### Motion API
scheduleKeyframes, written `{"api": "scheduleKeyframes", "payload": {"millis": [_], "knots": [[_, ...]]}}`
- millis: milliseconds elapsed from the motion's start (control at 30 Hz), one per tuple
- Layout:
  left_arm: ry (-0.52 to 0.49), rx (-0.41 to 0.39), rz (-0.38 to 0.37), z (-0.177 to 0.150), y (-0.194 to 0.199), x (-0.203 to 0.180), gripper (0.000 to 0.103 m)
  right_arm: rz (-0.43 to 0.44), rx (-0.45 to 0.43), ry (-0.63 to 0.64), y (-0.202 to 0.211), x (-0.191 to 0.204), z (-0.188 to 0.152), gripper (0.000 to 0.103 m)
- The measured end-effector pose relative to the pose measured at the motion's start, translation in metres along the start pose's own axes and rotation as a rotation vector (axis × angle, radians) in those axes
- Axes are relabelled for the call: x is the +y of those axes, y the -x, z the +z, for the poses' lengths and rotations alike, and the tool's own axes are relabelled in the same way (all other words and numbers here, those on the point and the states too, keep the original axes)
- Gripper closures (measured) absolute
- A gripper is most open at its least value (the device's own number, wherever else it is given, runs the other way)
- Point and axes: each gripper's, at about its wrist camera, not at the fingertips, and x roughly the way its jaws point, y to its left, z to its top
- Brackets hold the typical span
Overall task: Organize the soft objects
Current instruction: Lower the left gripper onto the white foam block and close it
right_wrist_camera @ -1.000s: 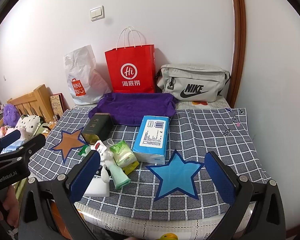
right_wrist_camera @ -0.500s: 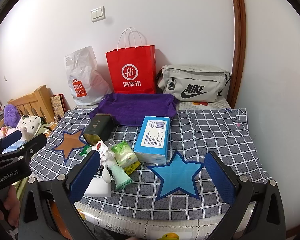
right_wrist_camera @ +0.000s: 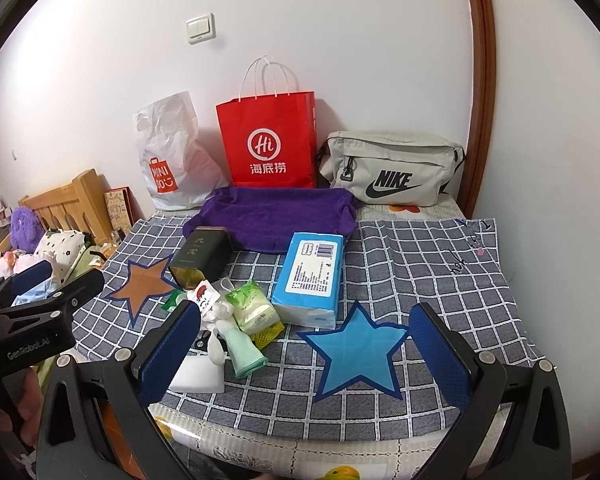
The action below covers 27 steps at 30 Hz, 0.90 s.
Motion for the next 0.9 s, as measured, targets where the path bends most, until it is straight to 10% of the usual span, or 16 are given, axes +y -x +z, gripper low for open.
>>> {"api": "scheduleKeyframes", "payload": {"millis": [900], "knots": [[-0.003, 0.348, -0.126, -0.090, -0.123, -0.028, 0.000, 0.003, 0.201, -0.062, -0.117, -0.034, -0.047, 0.001]]}}
